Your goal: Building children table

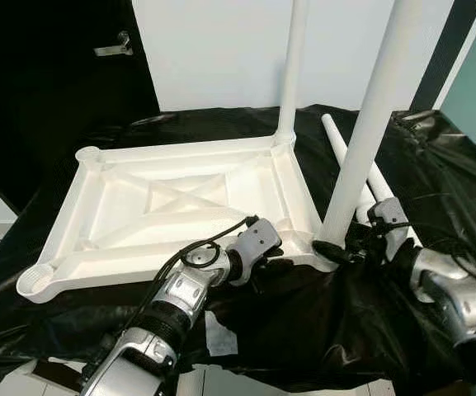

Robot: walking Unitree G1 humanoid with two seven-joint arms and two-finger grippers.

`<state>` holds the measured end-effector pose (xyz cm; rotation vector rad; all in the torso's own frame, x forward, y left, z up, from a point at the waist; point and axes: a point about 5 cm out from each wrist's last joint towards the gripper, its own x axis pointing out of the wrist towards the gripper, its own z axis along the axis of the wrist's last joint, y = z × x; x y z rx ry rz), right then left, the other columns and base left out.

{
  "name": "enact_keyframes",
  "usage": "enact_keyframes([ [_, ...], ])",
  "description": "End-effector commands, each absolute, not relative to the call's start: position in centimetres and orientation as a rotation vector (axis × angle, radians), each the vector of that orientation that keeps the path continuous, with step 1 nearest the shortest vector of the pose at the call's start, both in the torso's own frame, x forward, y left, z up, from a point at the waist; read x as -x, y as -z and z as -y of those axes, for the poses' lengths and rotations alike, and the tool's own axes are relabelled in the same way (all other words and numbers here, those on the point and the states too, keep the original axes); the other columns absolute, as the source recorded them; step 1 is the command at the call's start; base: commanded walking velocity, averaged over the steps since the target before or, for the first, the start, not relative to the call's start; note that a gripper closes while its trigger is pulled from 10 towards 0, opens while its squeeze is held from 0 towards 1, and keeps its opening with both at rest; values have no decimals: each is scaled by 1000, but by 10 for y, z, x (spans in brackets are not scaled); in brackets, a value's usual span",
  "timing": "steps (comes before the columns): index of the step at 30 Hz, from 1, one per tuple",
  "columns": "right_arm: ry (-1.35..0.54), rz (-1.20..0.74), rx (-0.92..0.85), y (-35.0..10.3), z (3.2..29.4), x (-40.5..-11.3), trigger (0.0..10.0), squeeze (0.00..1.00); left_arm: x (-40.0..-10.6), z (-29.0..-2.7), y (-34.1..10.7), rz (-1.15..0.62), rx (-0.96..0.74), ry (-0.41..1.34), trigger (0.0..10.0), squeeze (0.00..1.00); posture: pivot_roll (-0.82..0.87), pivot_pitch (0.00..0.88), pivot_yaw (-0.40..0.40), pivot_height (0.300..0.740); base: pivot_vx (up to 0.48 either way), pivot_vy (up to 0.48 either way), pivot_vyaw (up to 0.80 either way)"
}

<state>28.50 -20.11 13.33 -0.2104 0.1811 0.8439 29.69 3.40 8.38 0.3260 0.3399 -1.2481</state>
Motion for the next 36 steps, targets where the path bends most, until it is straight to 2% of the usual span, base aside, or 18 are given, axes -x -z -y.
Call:
enact_keyframes([
  [1,-939,-242,196,-122,192,-279,0,0,-273,-46,-38,-578,-291,1268,10000,0,-34,0,-20,740,0,0,0],
  [7,-912,-251,163,-118,192,-280,0,0,-274,-46,-39,-577,-292,1268,10000,0,-38,0,-18,740,0,0,0],
  [12,-857,-240,54,-95,159,-265,0,0,-274,-44,-39,-574,-289,1269,10000,0,-40,0,-13,740,0,0,0],
  [19,-764,-217,-48,-88,137,-259,0,0,-273,-45,-38,-576,-292,1274,10000,0,-43,0,-9,740,0,0,0],
  [20,-683,-193,-82,-89,134,-260,0,0,-274,-45,-39,-576,-294,1273,10000,0,-44,0,-7,740,0,0,0],
  [21,-683,-193,-82,-89,134,-260,0,0,-274,-45,-39,-576,-294,1273,10000,0,-44,0,-7,740,0,0,0],
  [23,-432,-140,-128,-89,139,-260,0,0,-275,-46,-39,-575,-298,1272,10000,0,-44,0,-6,740,0,0,0],
  [24,-339,-130,-138,-88,142,-259,0,0,-275,-46,-40,-575,-299,1272,10000,0,-44,0,-6,740,0,0,0],
  [25,-339,-130,-138,-88,142,-259,0,0,-275,-46,-40,-575,-299,1272,10000,0,-44,0,-6,740,0,0,0],
  [27,-121,-110,-124,-86,159,-255,0,0,-275,-47,-40,-575,-300,1270,10000,0,-38,0,-10,740,0,0,0],
  [30,-87,-103,-118,-87,162,-254,0,0,-275,-48,-40,-576,-300,1270,10000,0,-38,0,-10,740,0,0,0],
  [34,85,-92,-137,-88,174,-254,0,0,-275,-48,-39,-578,-297,1266,10000,0,-32,0,-16,740,0,0,0],
  [36,103,-86,-138,-89,173,-255,0,0,-274,-48,-39,-578,-295,1264,10000,0,-31,0,-17,740,0,0,0],
])
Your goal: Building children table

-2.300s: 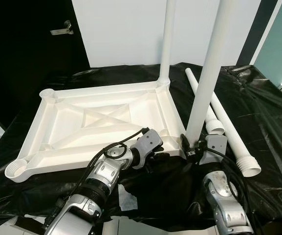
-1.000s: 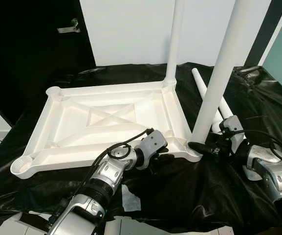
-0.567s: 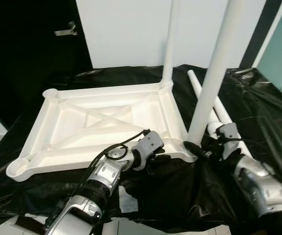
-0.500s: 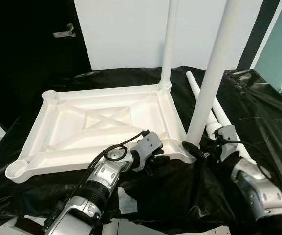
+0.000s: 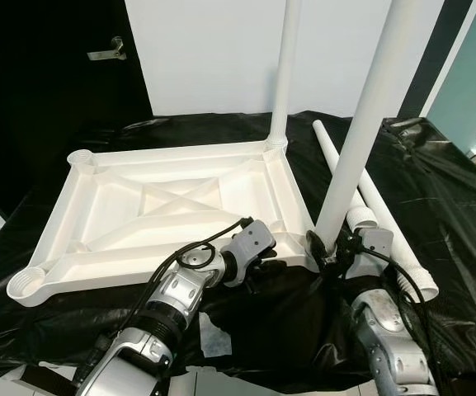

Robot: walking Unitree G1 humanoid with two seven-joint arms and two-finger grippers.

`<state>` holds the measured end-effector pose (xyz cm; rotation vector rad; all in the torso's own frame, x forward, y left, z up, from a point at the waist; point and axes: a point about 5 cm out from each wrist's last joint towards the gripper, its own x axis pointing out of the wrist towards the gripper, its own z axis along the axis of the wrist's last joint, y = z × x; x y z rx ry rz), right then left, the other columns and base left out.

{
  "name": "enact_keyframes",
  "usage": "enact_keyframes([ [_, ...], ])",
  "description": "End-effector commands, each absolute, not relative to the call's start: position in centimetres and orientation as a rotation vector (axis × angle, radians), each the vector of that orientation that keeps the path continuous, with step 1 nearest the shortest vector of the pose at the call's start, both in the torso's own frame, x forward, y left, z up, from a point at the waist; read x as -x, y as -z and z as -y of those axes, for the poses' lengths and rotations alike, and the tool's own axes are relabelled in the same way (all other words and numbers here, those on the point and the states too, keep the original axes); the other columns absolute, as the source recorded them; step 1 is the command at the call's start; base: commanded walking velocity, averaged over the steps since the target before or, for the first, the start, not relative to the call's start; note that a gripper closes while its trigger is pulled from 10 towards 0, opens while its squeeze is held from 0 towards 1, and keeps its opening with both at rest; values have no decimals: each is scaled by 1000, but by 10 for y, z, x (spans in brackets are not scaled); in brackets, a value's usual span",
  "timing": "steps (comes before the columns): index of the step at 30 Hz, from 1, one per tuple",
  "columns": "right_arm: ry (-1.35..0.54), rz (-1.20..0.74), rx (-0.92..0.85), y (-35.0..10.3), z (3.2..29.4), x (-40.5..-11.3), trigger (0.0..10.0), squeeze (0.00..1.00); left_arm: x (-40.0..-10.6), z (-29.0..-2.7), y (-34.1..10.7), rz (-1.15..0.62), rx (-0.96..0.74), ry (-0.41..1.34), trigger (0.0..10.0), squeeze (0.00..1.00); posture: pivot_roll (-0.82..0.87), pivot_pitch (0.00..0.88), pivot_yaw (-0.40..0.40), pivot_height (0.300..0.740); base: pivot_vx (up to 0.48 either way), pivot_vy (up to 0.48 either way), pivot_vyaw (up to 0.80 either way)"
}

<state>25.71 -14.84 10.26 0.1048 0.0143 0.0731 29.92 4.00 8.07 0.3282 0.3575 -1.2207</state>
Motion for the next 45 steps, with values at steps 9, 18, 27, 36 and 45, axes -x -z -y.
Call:
enact_keyframes([
  [9,-174,-56,-60,-99,146,-262,10000,1000,-275,-46,-39,-576,-291,1266,10000,0,-45,0,-17,740,0,0,0],
  [18,-405,-10,50,-115,157,-278,10000,0,-276,-43,-39,-572,-293,1274,10000,0,-53,0,-11,740,0,0,0],
  [27,-632,-84,90,-113,161,-278,10000,0,-274,-46,-38,-576,-292,1268,10000,0,-38,0,-12,740,0,0,0],
  [36,-755,-117,94,-111,170,-272,0,0,-277,-48,-39,-577,-304,1271,10000,0,-42,0,2,740,0,0,0],
  [45,-756,-114,85,-111,169,-273,0,0,-277,-49,-40,-578,-312,1275,10000,0,-44,0,9,740,0,0,0],
])
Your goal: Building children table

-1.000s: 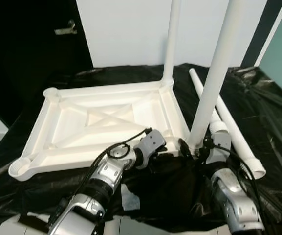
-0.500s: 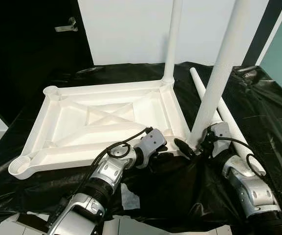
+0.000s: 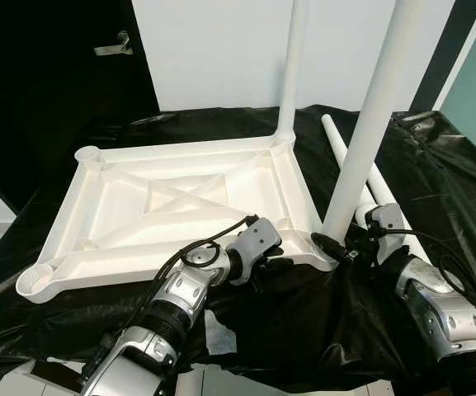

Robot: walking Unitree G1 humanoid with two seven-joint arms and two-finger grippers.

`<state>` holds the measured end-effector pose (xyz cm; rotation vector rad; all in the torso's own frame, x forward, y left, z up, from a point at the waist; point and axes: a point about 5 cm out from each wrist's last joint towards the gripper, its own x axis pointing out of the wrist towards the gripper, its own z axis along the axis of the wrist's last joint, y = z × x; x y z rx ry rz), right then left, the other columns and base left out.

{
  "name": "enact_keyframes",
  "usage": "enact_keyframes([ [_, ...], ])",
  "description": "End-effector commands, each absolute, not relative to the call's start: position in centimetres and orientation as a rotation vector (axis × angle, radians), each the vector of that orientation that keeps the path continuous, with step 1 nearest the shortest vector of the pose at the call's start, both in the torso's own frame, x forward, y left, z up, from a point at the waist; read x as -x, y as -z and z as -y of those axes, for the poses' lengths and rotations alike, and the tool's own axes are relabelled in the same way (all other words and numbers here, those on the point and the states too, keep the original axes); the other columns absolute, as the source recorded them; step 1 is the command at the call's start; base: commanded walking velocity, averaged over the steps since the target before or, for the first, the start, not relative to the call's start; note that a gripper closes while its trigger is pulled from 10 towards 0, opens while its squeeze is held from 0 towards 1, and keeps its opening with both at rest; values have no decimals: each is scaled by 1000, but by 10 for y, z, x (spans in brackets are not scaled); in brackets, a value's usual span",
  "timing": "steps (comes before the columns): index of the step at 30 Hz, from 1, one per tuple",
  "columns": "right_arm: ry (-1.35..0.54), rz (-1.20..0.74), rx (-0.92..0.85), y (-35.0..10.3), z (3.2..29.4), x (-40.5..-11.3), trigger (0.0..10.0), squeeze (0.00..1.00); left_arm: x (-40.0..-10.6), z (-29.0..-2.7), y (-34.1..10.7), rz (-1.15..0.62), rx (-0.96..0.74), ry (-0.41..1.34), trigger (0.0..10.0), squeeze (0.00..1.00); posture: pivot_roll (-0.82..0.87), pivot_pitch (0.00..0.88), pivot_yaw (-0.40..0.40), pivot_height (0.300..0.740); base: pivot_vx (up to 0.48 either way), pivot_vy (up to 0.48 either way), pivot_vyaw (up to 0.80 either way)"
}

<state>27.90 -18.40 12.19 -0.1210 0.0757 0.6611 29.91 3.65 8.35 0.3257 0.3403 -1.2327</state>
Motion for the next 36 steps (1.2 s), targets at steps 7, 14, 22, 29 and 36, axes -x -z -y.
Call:
enact_keyframes([
  [7,-666,-125,42,-100,165,-269,0,0,-277,-48,-40,-577,-316,1280,10000,0,-44,0,9,740,0,0,0],
  [14,-427,-112,-2,-85,153,-256,0,0,-277,-48,-40,-575,-313,1274,10000,0,-38,0,1,740,0,0,0],
  [22,-43,-49,-14,-88,156,-258,0,0,-272,-50,-36,-588,-309,1277,10000,0,-39,0,4,740,0,0,0],
  [29,17,-58,20,-86,158,-259,8039,0,-273,-46,-37,-582,-303,1281,10000,0,-44,0,0,740,0,0,0],
  [36,-157,-42,64,-92,151,-261,10000,1000,-272,-45,-36,-580,-295,1275,10000,0,-47,0,-10,740,0,0,0],
])
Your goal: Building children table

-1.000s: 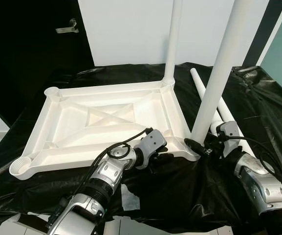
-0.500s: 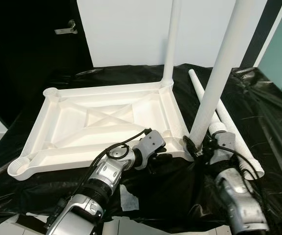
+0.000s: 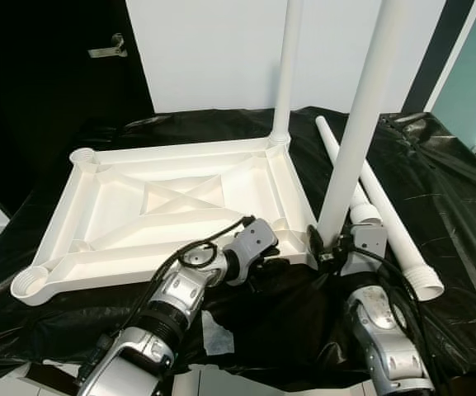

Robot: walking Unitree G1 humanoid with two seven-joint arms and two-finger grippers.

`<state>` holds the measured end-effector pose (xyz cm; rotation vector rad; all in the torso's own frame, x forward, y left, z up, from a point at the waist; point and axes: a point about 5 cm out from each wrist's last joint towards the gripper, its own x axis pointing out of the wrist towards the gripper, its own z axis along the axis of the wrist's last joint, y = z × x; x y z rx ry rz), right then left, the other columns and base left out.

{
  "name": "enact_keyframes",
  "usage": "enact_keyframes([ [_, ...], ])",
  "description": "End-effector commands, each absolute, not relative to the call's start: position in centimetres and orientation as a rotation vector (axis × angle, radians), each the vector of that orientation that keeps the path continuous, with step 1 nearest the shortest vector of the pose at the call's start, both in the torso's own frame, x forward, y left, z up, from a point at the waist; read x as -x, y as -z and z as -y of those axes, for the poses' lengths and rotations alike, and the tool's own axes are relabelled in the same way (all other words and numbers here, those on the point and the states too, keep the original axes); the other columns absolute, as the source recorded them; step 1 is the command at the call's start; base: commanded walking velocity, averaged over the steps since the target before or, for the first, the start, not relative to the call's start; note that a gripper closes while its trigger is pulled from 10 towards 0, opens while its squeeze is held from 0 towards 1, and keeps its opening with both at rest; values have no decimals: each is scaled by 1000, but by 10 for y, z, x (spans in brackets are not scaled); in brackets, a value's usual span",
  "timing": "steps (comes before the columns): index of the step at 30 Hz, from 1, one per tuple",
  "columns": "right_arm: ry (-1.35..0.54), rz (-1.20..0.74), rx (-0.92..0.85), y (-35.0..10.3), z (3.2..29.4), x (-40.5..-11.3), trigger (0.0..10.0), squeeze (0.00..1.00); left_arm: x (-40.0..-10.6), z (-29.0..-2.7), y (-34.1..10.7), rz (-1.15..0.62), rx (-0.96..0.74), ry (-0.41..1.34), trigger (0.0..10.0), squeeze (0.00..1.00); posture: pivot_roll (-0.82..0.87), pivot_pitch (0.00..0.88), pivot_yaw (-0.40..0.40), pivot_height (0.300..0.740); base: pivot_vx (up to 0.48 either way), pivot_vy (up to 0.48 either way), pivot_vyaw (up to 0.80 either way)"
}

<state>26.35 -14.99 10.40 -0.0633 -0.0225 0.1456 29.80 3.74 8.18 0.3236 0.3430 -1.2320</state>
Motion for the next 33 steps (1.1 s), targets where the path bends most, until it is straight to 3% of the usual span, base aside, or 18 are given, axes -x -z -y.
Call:
enact_keyframes([
  [1,-216,-48,72,-93,151,-262,10000,1000,-272,-45,-36,-580,-293,1276,10000,0,-52,0,-13,740,0,0,0],
  [3,-287,-56,93,-94,152,-262,10000,1000,-271,-44,-36,-581,-290,1277,10000,0,-52,0,-13,740,0,0,0],
  [4,-345,-62,113,-95,154,-263,10000,0,-271,-43,-35,-582,-289,1279,10000,0,-52,0,-13,740,0,0,0],
  [19,-579,-39,223,-121,177,-280,10000,0,-273,-39,-37,-574,-289,1286,10000,0,-67,0,-14,740,0,0,0],
  [20,-620,-47,237,-122,174,-279,4667,0,-272,-40,-37,-574,-288,1285,10000,0,-61,3,-12,740,0,0,0],
  [21,-673,-56,246,-121,171,-276,0,0,-272,-41,-37,-576,-290,1286,10000,0,-48,4,-8,740,0,0,0],
  [27,-724,-80,229,-115,166,-270,0,0,-270,-44,-37,-580,-290,1285,10000,0,-39,5,-7,740,0,0,0],
  [33,-624,-124,147,-100,160,-268,0,0,-272,-44,-37,-578,-288,1276,10000,0,-39,6,-10,740,0,0,0],
])
